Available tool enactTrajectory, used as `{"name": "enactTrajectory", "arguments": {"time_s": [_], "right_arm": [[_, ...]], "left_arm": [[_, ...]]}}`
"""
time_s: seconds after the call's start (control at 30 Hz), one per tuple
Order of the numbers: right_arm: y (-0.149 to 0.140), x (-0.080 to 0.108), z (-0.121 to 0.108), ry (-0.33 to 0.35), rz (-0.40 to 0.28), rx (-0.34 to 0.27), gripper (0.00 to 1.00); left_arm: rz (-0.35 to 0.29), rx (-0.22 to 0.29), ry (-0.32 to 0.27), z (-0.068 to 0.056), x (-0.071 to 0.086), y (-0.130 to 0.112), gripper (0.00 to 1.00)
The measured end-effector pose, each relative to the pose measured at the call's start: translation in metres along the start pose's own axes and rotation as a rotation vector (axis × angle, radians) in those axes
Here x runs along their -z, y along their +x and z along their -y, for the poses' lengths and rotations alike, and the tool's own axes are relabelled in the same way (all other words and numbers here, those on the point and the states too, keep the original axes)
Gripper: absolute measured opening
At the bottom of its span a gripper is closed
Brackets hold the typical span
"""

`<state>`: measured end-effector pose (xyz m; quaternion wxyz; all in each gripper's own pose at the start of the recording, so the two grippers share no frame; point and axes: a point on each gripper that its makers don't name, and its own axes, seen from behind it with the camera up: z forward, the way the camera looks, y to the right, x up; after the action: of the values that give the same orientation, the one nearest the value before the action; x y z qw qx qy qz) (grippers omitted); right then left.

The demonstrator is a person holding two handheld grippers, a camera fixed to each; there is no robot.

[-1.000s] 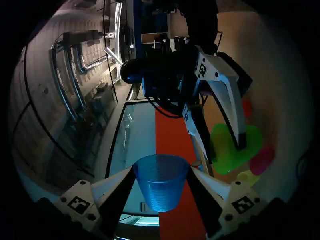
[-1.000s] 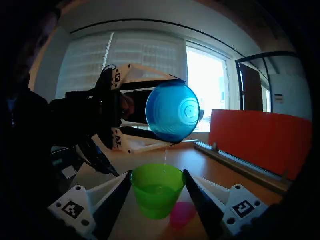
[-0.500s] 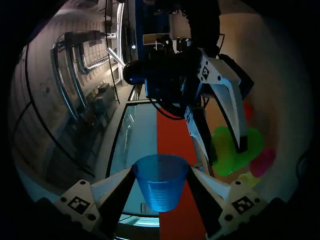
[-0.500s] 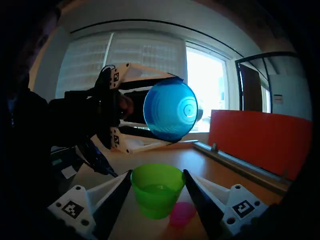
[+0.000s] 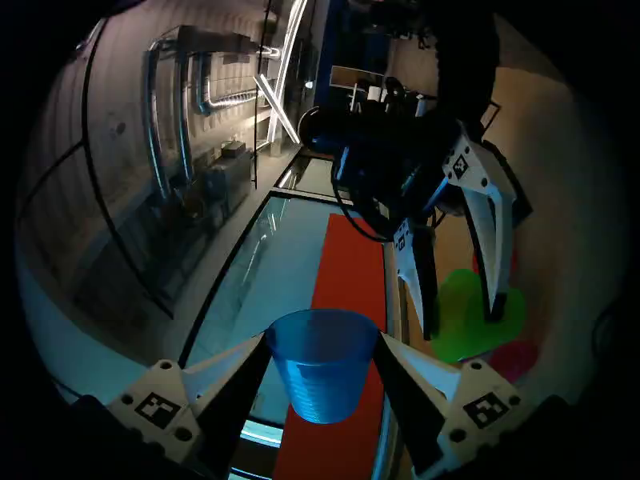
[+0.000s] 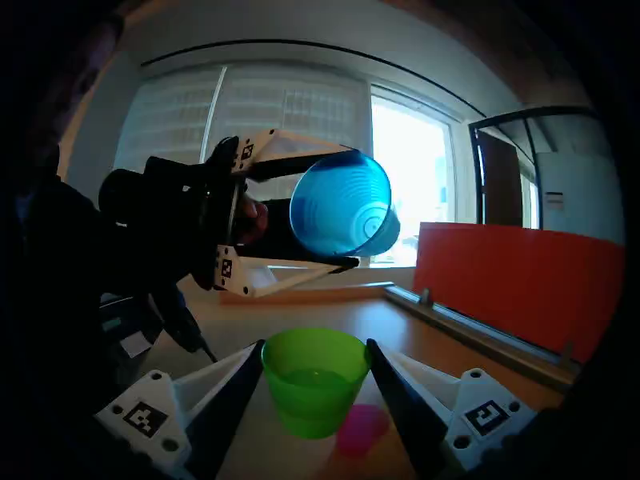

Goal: Pour water

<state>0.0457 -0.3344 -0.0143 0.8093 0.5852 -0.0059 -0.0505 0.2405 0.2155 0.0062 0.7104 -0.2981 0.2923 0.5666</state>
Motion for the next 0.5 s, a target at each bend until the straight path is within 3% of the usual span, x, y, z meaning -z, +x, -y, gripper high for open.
{"name": "enactTrajectory", "arguments": {"time_s": [0.5], "right_arm": [[0.002, 0.003, -0.002, -0.014, -0.008, 0.009, 0.94]], "left_arm": [[0.026, 0.331, 0.008, 0.001, 0.004, -0.018, 0.87]]}}
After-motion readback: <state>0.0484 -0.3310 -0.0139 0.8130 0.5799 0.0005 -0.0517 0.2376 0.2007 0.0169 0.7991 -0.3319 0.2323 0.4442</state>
